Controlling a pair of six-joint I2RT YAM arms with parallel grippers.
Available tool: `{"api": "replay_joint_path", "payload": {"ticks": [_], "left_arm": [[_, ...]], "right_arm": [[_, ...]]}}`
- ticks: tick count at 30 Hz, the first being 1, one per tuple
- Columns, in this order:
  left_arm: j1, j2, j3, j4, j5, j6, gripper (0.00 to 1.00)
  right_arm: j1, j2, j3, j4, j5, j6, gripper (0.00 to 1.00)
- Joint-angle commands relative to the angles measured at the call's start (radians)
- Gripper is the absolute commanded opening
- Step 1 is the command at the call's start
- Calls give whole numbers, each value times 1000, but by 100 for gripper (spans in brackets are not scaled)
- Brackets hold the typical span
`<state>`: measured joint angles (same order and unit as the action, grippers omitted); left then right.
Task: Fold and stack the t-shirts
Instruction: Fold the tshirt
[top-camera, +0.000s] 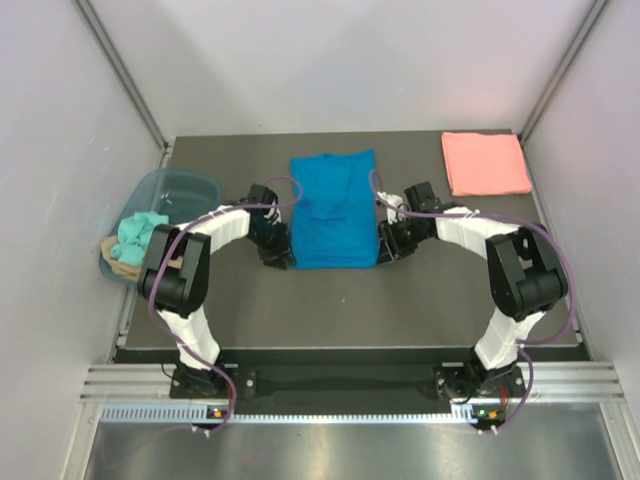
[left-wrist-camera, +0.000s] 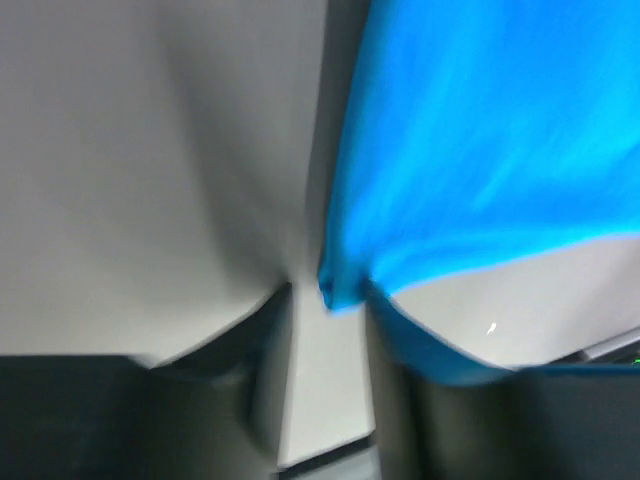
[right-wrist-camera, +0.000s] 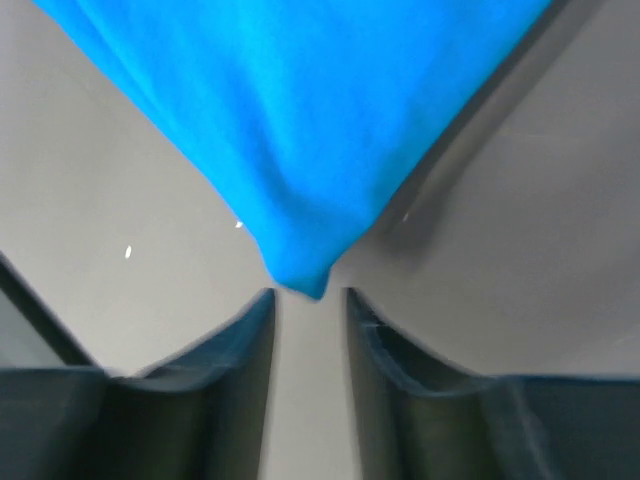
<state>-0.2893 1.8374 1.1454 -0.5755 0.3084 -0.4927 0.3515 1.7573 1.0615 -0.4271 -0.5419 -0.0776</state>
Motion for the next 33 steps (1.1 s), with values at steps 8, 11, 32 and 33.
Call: {"api": "replay_joint_path", "payload": {"ticks": [8,11,32,33], "left_arm": [[2,14,290,-112,-92,167,51],[10,98,433,-121,-124,238,51],[50,381,735,-41,20,485,56],[50,388,740,-38,21,483,56]], "right_arm": [[-2,-56,138,-44,72,64,45],[-6,14,259,-44,85,71,43],[-46,358,603,-16,89,36,47],[-45,361,607,-13,89,35,47]]}}
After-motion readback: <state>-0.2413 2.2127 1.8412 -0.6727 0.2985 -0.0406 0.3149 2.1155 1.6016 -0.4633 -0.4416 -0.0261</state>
